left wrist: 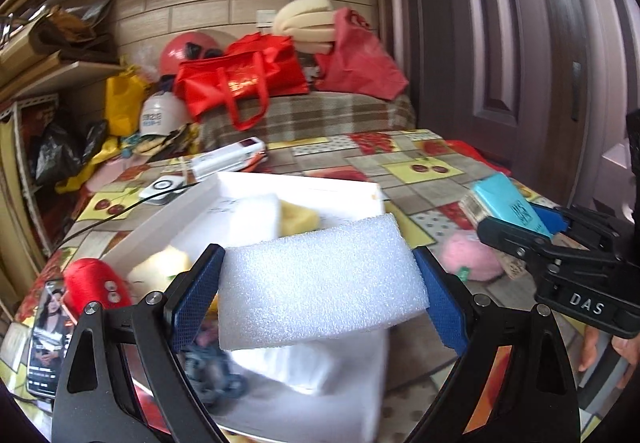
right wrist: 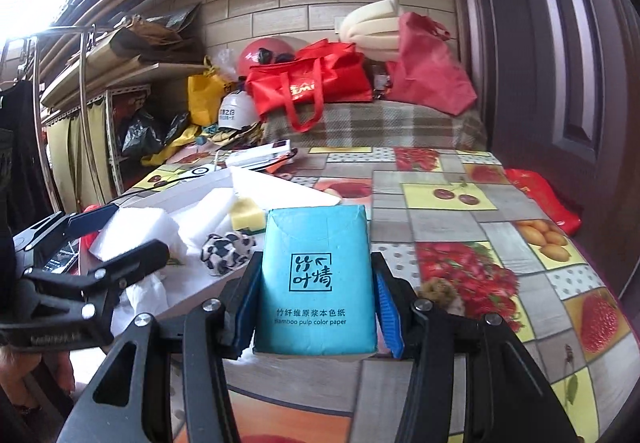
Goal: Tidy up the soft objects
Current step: 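Carry the foam sheet in the left tool while the right tool carries the tissue pack over the tray, then open the right tool to drop the tissue pack while the left tool releases the foam sheet into the tray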
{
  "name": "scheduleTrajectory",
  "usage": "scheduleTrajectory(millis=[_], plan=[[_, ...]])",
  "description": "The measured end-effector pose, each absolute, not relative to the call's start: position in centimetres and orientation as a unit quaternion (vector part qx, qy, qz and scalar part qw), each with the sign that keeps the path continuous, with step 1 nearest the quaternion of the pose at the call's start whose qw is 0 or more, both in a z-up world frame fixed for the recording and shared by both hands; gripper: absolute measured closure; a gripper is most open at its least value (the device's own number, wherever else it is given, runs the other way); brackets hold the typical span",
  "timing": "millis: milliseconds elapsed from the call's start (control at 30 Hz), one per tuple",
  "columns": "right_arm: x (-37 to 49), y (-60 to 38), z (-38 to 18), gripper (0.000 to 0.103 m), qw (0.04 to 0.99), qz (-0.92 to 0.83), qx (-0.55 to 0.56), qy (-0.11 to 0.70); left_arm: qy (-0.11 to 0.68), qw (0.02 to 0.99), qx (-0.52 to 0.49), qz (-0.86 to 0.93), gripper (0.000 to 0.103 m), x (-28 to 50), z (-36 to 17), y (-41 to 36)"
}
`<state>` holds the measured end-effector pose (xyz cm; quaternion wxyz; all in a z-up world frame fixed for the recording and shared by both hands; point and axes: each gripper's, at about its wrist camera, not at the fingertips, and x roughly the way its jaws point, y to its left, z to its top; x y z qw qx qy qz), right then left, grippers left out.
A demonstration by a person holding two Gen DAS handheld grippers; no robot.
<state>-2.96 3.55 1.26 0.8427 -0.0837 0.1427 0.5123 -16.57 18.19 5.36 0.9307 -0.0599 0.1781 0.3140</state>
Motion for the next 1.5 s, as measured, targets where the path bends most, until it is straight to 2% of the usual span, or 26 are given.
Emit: scheduleTrajectory(millis=[500,900,1267,1500], plan=[[-4.3,7.5,1.1,0.052,0.83,0.528,-0.091,0.155,0.171,0.909,-0.082,0.371,0.009,-19.0,4.9,22.8],[-6.9,13.3,0.6,0.052,0.786,0.576,-0.156,0.161,0.174,0.9,-0.09,0.39,0.009,-18.9,4.8,25.1],[-5.6,15.9,0.2,0.052,0.784,0.569,-0.147,0.202,0.179,0.895,-0.103,0.395,0.009,-18.6,4.6,26.6],[-6.1,17.5,0.5,0.052,0.794,0.557,-0.162,0.18,0.18,0.887,-0.124,0.406,0.009,-18.7,4.4,28.2]])
